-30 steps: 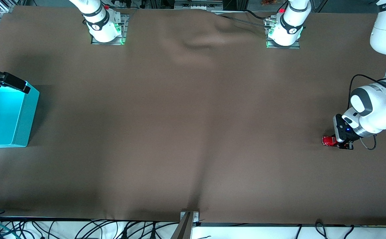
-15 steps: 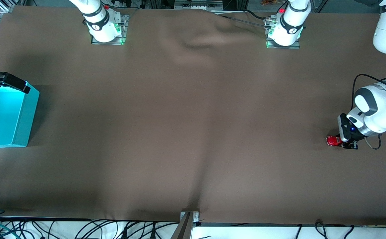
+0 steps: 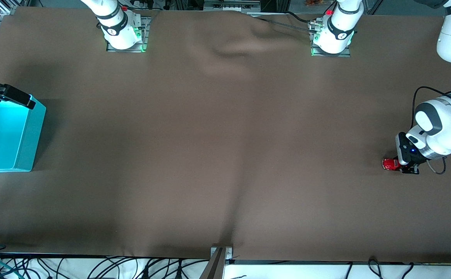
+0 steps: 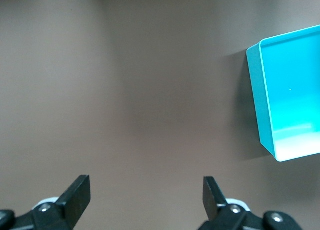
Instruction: Wind red beetle toy and store in blue box
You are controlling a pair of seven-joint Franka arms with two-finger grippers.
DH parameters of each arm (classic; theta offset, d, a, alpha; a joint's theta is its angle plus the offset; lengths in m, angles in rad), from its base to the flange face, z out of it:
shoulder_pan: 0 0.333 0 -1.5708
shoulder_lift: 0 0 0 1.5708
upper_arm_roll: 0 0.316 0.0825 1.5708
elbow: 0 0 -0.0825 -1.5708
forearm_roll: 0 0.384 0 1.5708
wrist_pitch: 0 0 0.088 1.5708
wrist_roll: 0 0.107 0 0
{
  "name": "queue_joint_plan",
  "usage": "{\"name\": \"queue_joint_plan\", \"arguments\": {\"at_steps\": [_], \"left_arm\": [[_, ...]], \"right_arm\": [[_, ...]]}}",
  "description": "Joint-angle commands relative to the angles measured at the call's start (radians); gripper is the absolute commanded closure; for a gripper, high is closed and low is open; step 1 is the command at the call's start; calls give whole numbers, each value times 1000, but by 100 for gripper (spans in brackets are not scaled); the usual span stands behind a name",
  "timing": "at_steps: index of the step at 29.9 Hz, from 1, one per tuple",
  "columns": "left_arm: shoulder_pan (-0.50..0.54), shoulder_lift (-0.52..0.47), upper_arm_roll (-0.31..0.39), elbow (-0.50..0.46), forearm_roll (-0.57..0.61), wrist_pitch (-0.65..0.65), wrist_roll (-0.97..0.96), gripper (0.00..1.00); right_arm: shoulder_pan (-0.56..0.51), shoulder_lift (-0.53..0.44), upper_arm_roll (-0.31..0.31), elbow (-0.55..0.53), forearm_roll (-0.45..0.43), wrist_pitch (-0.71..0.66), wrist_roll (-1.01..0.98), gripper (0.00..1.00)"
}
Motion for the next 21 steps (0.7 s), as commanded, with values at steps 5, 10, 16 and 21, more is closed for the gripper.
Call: {"name": "queue_joint_plan", "arguments": {"at_steps": [5,10,16,21], "left_arm": [[17,33,10,2,5,7,34,0],[14,16,10,2,10,5,34,0],[12,1,9,2,11,4,32,0],[11,2,9,2,11,4,34,0]], "right_arm": [[-4,-16,6,-18,-14,11,6,0],[-4,-15,6,-18,-14,11,6,0],[-4,-16,4,-18,-14,11,6,0],[-4,-16,4,-18,-14,11,6,0]]}}
